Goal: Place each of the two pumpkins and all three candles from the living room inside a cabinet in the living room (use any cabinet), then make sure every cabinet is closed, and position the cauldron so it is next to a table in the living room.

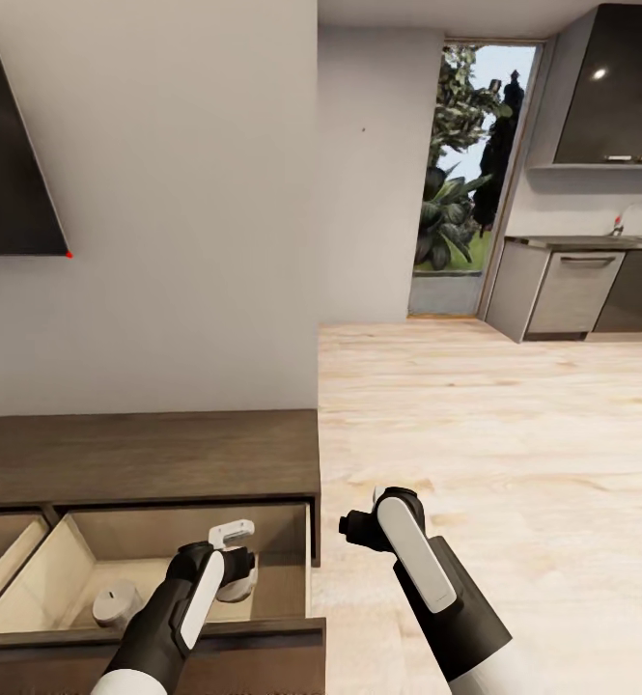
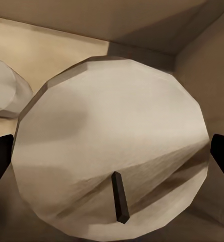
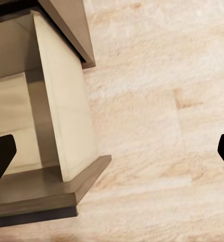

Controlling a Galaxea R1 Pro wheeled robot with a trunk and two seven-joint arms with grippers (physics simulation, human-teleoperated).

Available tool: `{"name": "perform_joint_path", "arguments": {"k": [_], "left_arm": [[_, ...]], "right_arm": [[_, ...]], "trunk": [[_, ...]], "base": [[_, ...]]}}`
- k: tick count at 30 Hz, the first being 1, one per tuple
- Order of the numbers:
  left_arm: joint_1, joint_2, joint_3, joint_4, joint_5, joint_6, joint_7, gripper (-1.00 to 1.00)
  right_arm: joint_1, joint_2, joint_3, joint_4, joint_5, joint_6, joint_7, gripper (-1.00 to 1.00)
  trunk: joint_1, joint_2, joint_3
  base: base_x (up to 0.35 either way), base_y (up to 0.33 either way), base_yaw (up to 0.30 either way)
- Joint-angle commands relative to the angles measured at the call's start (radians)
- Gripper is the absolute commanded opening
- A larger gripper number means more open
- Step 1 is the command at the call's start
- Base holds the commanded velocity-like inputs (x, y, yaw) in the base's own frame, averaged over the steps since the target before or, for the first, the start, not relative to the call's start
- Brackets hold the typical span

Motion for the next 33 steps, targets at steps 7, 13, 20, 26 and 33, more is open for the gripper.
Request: {"name": "perform_joint_path", "arguments": {"k": [7,13,20,26,33], "left_arm": [[0.000,0.000,0.000,0.000,-0.001,0.000,0.000,-1.00],[0.000,0.000,0.000,0.000,-0.001,0.000,0.000,-1.00],[0.000,0.000,0.000,0.000,0.001,0.001,0.000,-1.00],[0.000,0.000,0.000,0.001,-0.001,0.001,0.000,-1.00],[0.000,0.000,0.000,0.000,0.000,0.000,0.000,-1.00]], "right_arm": [[0.000,0.001,0.000,0.000,0.000,0.000,0.000,1.00],[0.000,0.001,0.000,0.000,0.000,0.000,0.000,1.00],[0.000,0.001,0.000,0.000,0.000,0.000,0.000,1.00],[0.000,0.001,0.000,0.000,0.000,0.000,0.000,1.00],[0.000,0.000,0.000,0.000,0.000,0.000,0.000,1.00]], "trunk": [[0.027,-0.049,-0.022],[0.046,-0.084,-0.038],[0.046,-0.084,-0.038],[0.046,-0.084,-0.038],[0.054,-0.098,-0.044]], "base": [[0.000,0.000,0.000],[0.000,0.000,0.000],[0.004,0.000,0.000],[0.191,0.000,0.000],[0.026,0.000,0.000]]}}
